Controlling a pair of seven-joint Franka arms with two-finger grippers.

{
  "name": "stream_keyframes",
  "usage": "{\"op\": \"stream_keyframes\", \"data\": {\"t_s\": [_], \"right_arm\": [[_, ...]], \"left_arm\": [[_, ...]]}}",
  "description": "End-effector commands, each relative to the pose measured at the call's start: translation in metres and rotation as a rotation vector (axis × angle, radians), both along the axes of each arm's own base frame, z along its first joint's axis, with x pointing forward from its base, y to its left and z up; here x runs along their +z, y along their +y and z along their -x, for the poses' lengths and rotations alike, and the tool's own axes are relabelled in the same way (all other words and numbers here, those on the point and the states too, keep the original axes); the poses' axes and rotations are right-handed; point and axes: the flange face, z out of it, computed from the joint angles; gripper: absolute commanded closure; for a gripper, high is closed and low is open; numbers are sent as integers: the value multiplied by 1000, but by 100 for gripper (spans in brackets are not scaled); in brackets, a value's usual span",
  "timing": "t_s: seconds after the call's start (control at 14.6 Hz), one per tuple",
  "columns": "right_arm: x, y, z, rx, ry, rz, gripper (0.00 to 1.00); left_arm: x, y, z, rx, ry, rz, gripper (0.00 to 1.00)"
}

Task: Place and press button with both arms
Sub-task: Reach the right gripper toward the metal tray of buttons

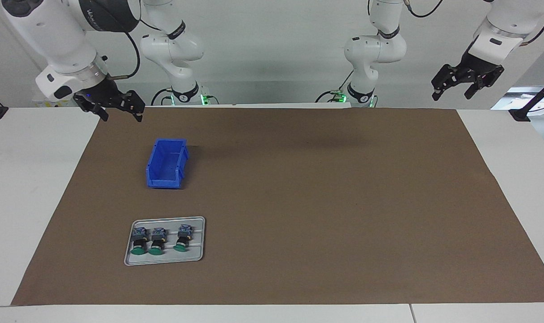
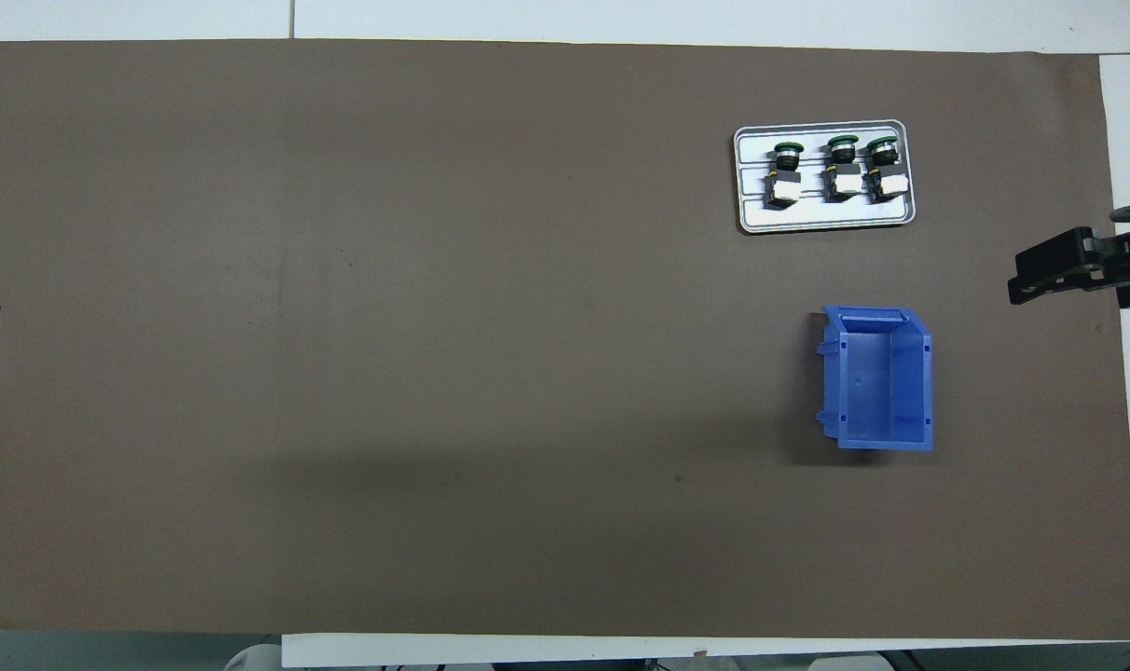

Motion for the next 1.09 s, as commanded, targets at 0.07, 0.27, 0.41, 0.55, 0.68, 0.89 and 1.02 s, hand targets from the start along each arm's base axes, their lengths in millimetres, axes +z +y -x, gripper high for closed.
{"op": "stream_keyframes", "data": {"t_s": [0.07, 0.27, 0.41, 0.55, 0.68, 0.89, 1.02], "right_arm": [[2, -4, 0, 23, -13, 9, 1], [1, -3, 2, 18, -6, 6, 1], [3, -4, 3, 16, -10, 6, 1], [4, -4, 5, 21, -6, 5, 1], [10, -2, 2, 48, -30, -14, 1], [-6, 18, -25, 89, -74, -15, 1], [-35, 58, -53, 127, -116, -13, 1]], "left_arm": [[-16, 1, -17, 7, 27, -17, 0], [-30, -3, -24, -1, 51, -21, 0], [-33, -3, -22, -1, 74, -19, 0], [-31, -1, -19, 6, 92, -21, 0], [-28, -3, -14, 3, 97, -21, 0], [-25, -1, -10, 8, 103, -25, 0], [-12, 3, 0, 17, 77, -20, 0]]}}
